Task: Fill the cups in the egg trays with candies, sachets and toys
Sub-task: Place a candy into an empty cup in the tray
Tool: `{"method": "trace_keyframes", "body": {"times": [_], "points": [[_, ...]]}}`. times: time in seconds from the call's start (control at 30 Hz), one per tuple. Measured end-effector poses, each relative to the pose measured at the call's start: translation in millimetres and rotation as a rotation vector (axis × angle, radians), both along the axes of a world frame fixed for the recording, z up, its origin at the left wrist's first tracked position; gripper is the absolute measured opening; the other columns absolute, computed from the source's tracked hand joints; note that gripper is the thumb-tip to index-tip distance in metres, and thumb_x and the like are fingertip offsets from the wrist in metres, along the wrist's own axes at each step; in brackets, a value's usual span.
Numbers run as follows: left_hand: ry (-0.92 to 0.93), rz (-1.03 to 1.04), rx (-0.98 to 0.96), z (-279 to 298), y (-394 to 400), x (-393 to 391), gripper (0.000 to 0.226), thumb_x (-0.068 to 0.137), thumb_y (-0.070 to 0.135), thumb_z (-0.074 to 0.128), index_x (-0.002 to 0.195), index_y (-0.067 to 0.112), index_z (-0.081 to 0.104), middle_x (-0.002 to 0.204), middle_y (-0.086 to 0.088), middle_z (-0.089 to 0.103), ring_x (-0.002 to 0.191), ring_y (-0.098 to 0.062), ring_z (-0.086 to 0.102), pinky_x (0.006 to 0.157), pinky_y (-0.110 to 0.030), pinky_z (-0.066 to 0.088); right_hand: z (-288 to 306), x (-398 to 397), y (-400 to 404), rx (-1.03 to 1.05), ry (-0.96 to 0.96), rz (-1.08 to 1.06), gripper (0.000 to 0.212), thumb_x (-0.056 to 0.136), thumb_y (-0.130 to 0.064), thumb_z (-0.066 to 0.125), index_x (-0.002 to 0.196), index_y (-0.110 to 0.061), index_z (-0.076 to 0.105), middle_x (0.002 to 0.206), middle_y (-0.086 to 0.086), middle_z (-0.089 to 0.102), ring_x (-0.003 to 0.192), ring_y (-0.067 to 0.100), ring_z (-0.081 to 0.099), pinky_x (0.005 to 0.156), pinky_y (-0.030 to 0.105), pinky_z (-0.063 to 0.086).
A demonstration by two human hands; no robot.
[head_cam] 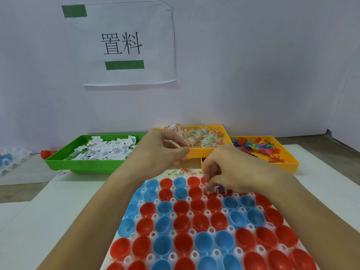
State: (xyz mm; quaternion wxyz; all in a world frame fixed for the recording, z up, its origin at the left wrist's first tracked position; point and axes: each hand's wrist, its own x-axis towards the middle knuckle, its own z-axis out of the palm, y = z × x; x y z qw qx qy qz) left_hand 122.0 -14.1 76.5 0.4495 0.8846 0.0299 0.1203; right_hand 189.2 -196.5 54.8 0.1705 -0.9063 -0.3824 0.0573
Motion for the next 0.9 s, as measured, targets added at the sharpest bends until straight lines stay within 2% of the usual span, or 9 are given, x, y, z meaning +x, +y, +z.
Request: {"method": "trace_keyframes", "body": {"times": [0.17,0.33,0.4,0.47,0.53,0.6,0.7,0.8,0.9], "points": [[0.000,0.005,-0.005,0,-1,0,0.004,0.088,0.022,0.071,0.085,0.020,0.072,0.075,0.002,0.076,0.077,-0.022,0.071,0.081,-0.042,0.057,-4,3,0,0.039,0.042,0.023,0.007,0.086,-0.018,0.077,0.083,-0.024,0.077,0.074,-0.012,0.074,0.068,-0.001,0.070,0.065,0.021,0.059],[-0.002,0.017,-0.005,1,1,-1,0.005,0.090,0.025,0.070,0.087,0.022,0.072,0.075,0.003,0.076,0.077,-0.021,0.072,0.083,-0.044,0.058,6,21,-21,0.185,0.001,-0.002,0.007,0.089,-0.035,0.072,0.086,-0.033,0.078,0.077,-0.020,0.073,0.076,-0.006,0.067,0.066,0.015,0.052],[-0.008,0.024,-0.016,2,1,-1,0.006,0.090,0.026,0.069,0.087,0.023,0.072,0.076,0.003,0.076,0.077,-0.022,0.072,0.082,-0.047,0.057,7,37,-39,0.302,-0.043,-0.111,0.012,0.093,-0.034,0.068,0.083,-0.034,0.075,0.077,-0.018,0.072,0.075,-0.002,0.066,0.067,0.017,0.049],[-0.016,0.032,-0.025,2,1,-1,0.007,0.091,0.027,0.068,0.087,0.023,0.072,0.075,0.003,0.076,0.078,-0.023,0.072,0.081,-0.049,0.057,-1,58,-63,0.365,-0.133,-0.288,0.014,0.097,-0.028,0.062,0.090,-0.028,0.074,0.085,-0.010,0.073,0.081,0.010,0.066,0.072,0.028,0.048],[-0.020,0.034,-0.020,2,1,0,0.008,0.091,0.028,0.067,0.087,0.023,0.072,0.075,0.004,0.076,0.079,-0.024,0.072,0.082,-0.050,0.056,-16,79,-88,0.341,-0.197,-0.466,0.019,0.100,-0.019,0.057,0.100,-0.013,0.074,0.098,0.005,0.074,0.090,0.022,0.064,0.077,0.031,0.044],[-0.018,0.037,-0.016,1,1,1,0.008,0.092,0.029,0.067,0.087,0.024,0.071,0.075,0.005,0.076,0.078,-0.023,0.072,0.082,-0.050,0.056,-34,91,-107,0.301,-0.173,-0.596,0.022,0.099,-0.011,0.054,0.108,-0.011,0.074,0.110,0.012,0.072,0.097,0.026,0.062,0.081,0.030,0.043],[-0.016,0.039,-0.018,0,1,1,0.009,0.092,0.031,0.066,0.086,0.025,0.071,0.075,0.005,0.076,0.074,-0.017,0.073,0.083,-0.046,0.057,-55,96,-117,0.202,-0.134,-0.729,0.026,0.095,-0.013,0.053,0.095,-0.029,0.073,0.117,0.004,0.067,0.111,0.029,0.057,0.094,0.040,0.045],[-0.017,0.039,-0.025,-1,2,2,0.010,0.092,0.031,0.066,0.087,0.025,0.071,0.075,0.005,0.076,0.073,-0.016,0.073,0.081,-0.043,0.057,-62,98,-114,0.135,-0.158,-0.790,0.034,0.093,-0.015,0.048,0.075,-0.037,0.068,0.102,-0.007,0.056,0.100,0.020,0.048,0.082,0.038,0.032],[-0.015,0.041,-0.030,-1,2,2,0.010,0.091,0.032,0.066,0.086,0.024,0.071,0.075,0.005,0.076,0.071,-0.015,0.072,0.080,-0.042,0.058,-63,99,-114,0.108,-0.155,-0.796,0.035,0.093,-0.017,0.046,0.076,-0.037,0.070,0.099,-0.009,0.054,0.092,0.015,0.041,0.077,0.036,0.023]]}}
